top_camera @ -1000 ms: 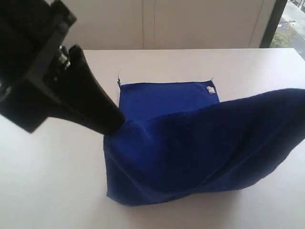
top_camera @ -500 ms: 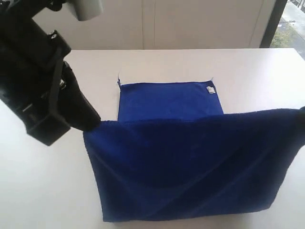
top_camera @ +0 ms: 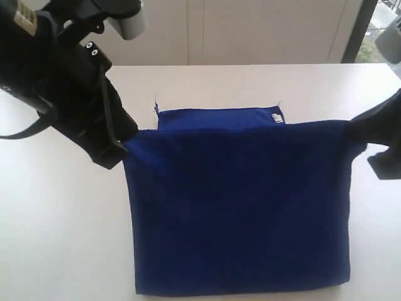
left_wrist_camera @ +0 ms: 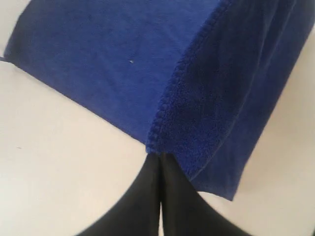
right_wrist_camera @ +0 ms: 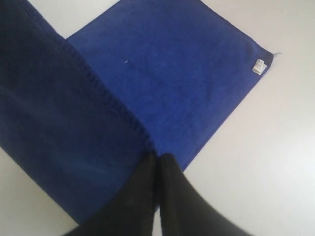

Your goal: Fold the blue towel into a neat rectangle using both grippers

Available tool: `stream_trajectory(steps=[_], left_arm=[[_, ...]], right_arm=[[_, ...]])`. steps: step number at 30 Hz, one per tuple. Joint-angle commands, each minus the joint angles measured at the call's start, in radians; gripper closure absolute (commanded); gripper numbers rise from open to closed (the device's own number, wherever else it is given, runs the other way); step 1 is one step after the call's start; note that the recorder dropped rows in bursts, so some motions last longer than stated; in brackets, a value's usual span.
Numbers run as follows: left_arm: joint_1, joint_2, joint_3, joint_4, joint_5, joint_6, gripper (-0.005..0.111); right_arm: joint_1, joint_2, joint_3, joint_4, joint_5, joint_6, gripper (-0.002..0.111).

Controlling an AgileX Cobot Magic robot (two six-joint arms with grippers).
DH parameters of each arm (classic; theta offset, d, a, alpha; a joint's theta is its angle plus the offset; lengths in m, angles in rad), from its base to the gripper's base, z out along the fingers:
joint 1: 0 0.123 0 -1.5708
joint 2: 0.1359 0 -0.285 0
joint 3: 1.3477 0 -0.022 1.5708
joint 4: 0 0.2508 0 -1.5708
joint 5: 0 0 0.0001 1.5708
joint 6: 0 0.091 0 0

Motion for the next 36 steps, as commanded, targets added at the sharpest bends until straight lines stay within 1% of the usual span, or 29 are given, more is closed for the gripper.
stream_trajectory(steps=[1, 4, 9, 14, 19, 28, 31, 36], left_arm=[[-0.003, 0.038, 0.008, 0.056, -0.057, -0.022, 0.107], [-0.003, 0.074, 0.008, 0.116, -0.095, -0.062, 0.107], [-0.003, 0.135, 0.008, 0.223, -0.123, -0.128, 0.107], [-0.003, 0.183, 0.008, 0.287, -0.193, -0.157, 0.107], [0.001, 0.236, 0.008, 0.352, -0.214, -0.185, 0.107], [0.079, 0.276, 0.008, 0.355, -0.288, -0.201, 0.107], [0.088, 0.279, 0.008, 0.355, -0.294, -0.198, 0.107], [0.088, 0.281, 0.008, 0.355, -0.333, -0.198, 0.107]], right_arm=[[-0.006, 0.06, 0.003, -0.002, -0.085, -0.011, 0.108], [-0.006, 0.102, 0.003, -0.002, -0.12, -0.013, 0.108], [-0.006, 0.162, 0.003, -0.002, -0.19, -0.016, 0.108], [-0.006, 0.21, 0.003, -0.002, -0.248, -0.052, 0.108], [-0.006, 0.265, 0.003, -0.002, -0.304, -0.108, 0.108], [-0.006, 0.361, 0.003, 0.002, -0.403, -0.293, 0.108], [-0.006, 0.389, 0.003, 0.002, -0.421, -0.366, 0.108], [-0.006, 0.426, 0.003, 0.002, -0.438, -0.418, 0.108]])
